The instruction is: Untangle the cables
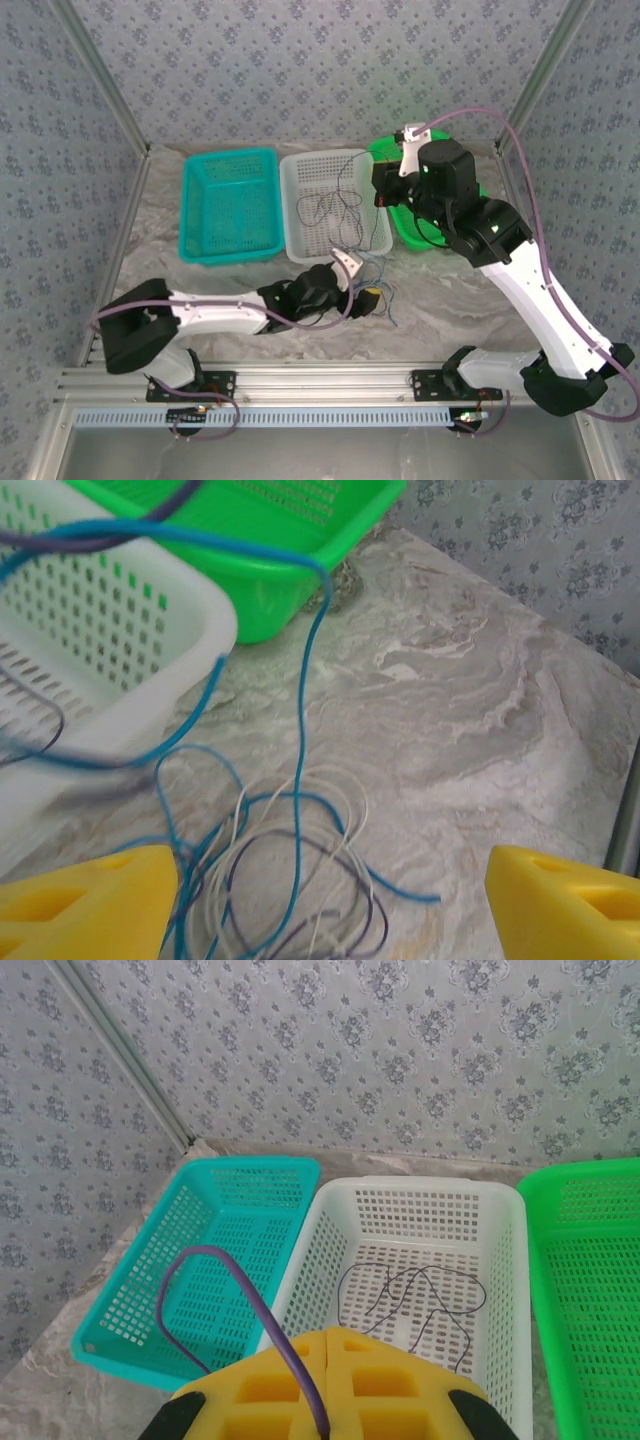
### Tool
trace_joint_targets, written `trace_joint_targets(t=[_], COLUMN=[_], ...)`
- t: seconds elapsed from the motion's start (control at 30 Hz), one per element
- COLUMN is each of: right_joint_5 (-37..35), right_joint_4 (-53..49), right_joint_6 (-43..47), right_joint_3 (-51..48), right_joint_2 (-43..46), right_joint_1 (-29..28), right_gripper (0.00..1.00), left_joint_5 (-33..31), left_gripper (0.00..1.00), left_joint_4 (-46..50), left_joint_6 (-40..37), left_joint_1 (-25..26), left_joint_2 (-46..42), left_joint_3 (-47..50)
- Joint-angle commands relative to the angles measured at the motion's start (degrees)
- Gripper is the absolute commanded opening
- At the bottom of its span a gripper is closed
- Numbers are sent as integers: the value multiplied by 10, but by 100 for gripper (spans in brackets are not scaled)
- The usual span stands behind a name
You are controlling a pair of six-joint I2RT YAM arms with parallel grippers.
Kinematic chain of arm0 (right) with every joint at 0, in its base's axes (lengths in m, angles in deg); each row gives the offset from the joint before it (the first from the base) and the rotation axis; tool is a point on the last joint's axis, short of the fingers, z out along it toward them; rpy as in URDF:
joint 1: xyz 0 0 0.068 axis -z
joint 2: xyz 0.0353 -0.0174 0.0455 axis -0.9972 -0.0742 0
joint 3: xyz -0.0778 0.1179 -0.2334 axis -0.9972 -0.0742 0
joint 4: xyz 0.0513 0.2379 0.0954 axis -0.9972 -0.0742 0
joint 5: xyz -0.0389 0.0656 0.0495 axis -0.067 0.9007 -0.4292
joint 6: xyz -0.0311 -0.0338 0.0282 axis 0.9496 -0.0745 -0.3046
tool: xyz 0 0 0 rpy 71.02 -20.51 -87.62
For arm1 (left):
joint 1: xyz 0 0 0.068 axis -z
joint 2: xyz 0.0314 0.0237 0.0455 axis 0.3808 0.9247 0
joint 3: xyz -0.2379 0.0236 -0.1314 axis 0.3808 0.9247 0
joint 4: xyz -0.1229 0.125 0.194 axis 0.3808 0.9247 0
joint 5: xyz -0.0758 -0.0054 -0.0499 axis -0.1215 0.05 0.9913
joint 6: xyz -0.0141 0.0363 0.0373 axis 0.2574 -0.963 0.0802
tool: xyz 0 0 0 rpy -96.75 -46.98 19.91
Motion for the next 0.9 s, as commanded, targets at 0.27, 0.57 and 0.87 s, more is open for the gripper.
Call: trace_joint_targets(t=[0.27,0.57,0.87], right_joint_5=[-7,-6,-31], right_joint_4=[22,22,5], right_joint_6=[-29,-29,-8], right_joint_3=[19,16,28], right_joint_2=[29,48,51], right_joint_1=[-4,-3,16], right_gripper=[0,0,0], left_joint_5=[-30,-70,-51], left_gripper=[74,47,3], left_joint_4=[-117,-114,-122], left_joint_6=[21,30,34], left_joint_1=[3,4,4], left_joint_2=[136,173,165], left_joint_3=[-83,-96,-70])
